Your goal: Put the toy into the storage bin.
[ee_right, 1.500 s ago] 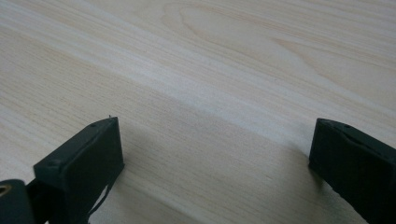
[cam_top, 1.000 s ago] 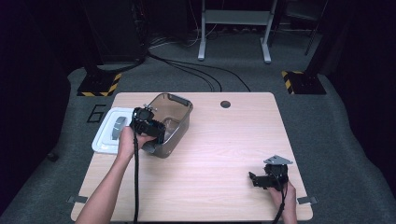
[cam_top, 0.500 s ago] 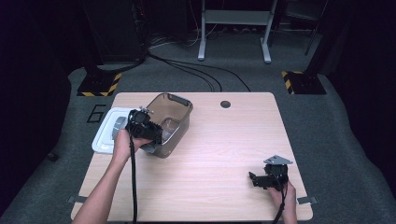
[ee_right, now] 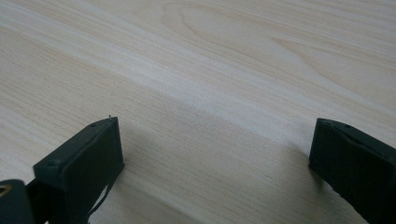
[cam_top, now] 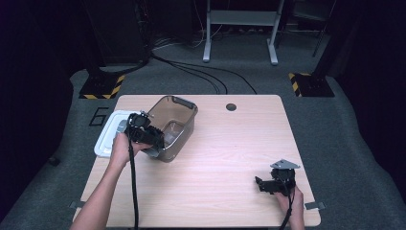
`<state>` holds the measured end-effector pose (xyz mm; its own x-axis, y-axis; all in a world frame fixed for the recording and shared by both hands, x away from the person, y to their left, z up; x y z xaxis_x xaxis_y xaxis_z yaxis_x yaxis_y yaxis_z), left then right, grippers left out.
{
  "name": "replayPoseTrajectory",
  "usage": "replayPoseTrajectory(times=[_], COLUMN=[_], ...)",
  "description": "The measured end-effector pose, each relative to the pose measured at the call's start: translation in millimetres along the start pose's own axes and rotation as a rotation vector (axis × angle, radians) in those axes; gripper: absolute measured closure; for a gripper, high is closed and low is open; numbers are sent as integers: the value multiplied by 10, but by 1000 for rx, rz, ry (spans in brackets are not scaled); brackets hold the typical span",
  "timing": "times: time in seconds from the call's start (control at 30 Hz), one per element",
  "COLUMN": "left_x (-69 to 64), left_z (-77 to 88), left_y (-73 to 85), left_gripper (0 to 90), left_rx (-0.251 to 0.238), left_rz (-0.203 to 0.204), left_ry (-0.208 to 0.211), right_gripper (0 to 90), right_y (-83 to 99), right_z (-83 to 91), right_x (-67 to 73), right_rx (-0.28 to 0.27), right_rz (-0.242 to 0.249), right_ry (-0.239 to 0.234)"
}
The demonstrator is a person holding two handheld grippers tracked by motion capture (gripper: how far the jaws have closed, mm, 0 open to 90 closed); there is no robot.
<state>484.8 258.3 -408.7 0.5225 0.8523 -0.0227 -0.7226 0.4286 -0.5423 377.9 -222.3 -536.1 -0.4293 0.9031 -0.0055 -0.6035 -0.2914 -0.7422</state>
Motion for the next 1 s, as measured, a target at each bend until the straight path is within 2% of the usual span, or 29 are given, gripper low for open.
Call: replayPoseTrajectory(times=[0.27, 1.0], left_x=[5, 33], left_z=[18, 42], left_y=[11, 57], left_gripper=[249, 248], left_rx=[15, 6], left_rz=[-7, 13], left_ry=[5, 5], right_gripper=[17, 17], right_y=[0, 0], right_z=[0, 0], right_x=[-2, 0], right_rx=[0, 0], right_rz=[2, 1], right_ry=[2, 0])
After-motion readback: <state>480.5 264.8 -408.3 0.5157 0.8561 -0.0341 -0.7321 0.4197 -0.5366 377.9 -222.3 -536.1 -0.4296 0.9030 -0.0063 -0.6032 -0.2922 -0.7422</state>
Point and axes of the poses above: each handheld gripper's, and its own axes: z roughly backward along the jaws, y roughly out of its underside, x roughly to its left, the point moved 1 cm from there along -z, roughly forward along the jaws, and after that the axes turned 2 degrees about -x, right-handed, at the moved point
